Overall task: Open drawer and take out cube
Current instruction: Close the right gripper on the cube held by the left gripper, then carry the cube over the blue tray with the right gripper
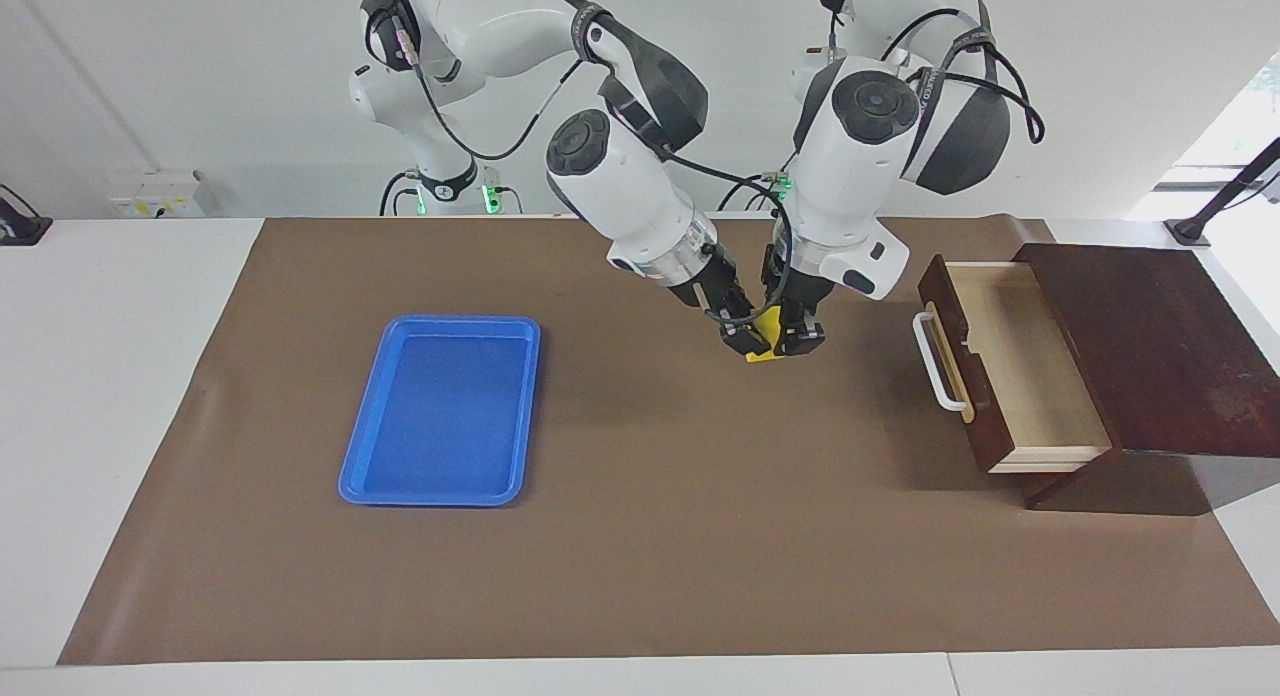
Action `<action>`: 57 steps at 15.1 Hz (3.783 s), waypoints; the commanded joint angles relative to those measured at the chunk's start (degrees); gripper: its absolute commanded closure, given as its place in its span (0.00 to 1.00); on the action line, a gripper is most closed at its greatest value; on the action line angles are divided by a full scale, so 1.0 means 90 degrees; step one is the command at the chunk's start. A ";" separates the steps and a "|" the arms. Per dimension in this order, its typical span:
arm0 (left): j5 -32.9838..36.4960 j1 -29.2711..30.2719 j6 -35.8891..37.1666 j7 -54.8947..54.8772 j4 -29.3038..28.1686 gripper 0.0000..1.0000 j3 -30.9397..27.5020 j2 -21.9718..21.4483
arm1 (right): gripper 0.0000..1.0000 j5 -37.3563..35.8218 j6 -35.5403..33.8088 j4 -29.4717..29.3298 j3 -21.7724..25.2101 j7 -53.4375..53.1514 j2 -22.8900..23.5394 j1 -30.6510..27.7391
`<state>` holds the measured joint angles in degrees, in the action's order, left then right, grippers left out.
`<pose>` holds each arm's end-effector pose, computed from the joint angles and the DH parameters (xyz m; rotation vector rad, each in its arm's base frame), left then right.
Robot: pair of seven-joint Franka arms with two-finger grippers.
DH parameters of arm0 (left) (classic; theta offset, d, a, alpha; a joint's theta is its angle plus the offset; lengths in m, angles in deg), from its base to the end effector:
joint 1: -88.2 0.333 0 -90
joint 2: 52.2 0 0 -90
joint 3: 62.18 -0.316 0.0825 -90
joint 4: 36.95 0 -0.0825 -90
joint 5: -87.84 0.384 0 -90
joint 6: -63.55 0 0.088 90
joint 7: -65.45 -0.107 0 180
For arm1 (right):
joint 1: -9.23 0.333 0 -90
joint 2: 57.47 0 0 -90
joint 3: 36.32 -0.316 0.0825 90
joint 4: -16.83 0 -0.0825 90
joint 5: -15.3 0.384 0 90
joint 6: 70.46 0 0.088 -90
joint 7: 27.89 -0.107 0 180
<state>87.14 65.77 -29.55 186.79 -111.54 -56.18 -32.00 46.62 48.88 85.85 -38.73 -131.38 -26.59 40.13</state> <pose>0.5858 -0.3052 0.5428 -2.1463 -2.2734 0.0843 0.6132 0.4242 0.5135 -1.9602 1.6940 0.5059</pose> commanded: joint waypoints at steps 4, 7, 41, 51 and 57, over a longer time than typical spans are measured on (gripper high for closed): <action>-0.0068 -0.0067 -0.0076 0.0092 0.0065 0.00 -0.0100 0.0021 | 1.00 0.0143 -0.0028 -0.0033 -0.0065 0.0005 -0.0013 -0.0084; -0.0078 -0.0067 -0.0076 0.0101 0.0065 0.00 -0.0100 0.0021 | 1.00 0.0143 -0.0028 -0.0033 -0.0065 0.0005 -0.0003 -0.0084; 0.0361 0.2267 -0.3230 -0.4185 -0.3724 0.00 -0.0149 -0.1415 | 1.00 0.1374 -0.1570 0.2877 0.0013 0.5316 -0.0541 -0.4731; 0.0361 0.2511 -0.3299 -0.4439 -0.3987 0.00 -0.0139 -0.1532 | 1.00 0.0963 -0.1483 0.3288 0.0365 0.6626 -0.0258 -0.4898; 0.0371 0.2608 -0.3280 -0.4575 -0.3978 0.00 -0.0149 -0.1532 | 1.00 0.1031 -0.1473 0.3297 0.0433 0.6499 -0.0189 -0.4908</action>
<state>89.61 87.87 -58.09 147.30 -145.19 -57.78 -44.02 56.17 35.22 115.20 -34.57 -73.08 -28.55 -3.34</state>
